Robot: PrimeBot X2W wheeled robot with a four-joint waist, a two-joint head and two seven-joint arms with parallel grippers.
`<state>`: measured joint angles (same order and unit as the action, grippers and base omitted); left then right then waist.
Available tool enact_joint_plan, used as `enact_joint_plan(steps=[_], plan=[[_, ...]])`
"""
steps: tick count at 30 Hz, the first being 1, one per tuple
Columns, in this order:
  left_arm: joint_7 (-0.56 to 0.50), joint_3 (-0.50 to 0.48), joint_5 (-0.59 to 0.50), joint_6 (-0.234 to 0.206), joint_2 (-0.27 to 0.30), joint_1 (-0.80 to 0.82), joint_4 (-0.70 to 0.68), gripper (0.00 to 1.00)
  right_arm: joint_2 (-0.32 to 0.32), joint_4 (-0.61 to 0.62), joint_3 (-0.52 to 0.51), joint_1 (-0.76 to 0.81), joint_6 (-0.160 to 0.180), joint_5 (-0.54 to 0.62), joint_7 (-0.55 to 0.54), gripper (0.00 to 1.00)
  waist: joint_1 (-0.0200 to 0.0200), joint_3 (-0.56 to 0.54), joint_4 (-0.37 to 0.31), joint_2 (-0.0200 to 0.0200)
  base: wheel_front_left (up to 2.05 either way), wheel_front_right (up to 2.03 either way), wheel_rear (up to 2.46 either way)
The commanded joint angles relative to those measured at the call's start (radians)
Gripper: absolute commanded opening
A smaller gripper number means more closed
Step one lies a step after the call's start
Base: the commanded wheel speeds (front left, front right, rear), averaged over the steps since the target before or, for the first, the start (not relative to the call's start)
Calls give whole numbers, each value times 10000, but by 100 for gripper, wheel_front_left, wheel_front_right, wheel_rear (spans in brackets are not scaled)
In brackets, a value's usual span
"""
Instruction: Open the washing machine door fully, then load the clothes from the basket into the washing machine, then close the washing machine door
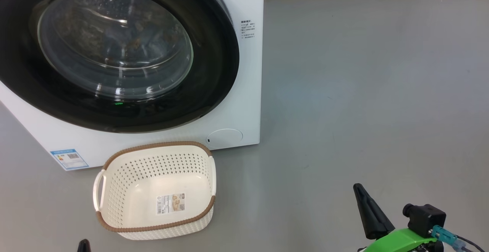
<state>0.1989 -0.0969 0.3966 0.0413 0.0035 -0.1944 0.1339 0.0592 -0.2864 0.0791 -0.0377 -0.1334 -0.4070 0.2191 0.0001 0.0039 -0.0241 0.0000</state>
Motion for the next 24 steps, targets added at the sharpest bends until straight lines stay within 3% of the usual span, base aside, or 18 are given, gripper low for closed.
enact_joint_plan(steps=[1,24], plan=[[-57,-72,293,110,177,384,-126,0,70,268,-72,-297,4,-353,-55,0,-1,0,3,0,0,0,0],[-747,-93,2959,287,243,978,152,0,147,310,-334,-378,9,-3113,-666,0,-1,-1,57,0,0,0,0]])
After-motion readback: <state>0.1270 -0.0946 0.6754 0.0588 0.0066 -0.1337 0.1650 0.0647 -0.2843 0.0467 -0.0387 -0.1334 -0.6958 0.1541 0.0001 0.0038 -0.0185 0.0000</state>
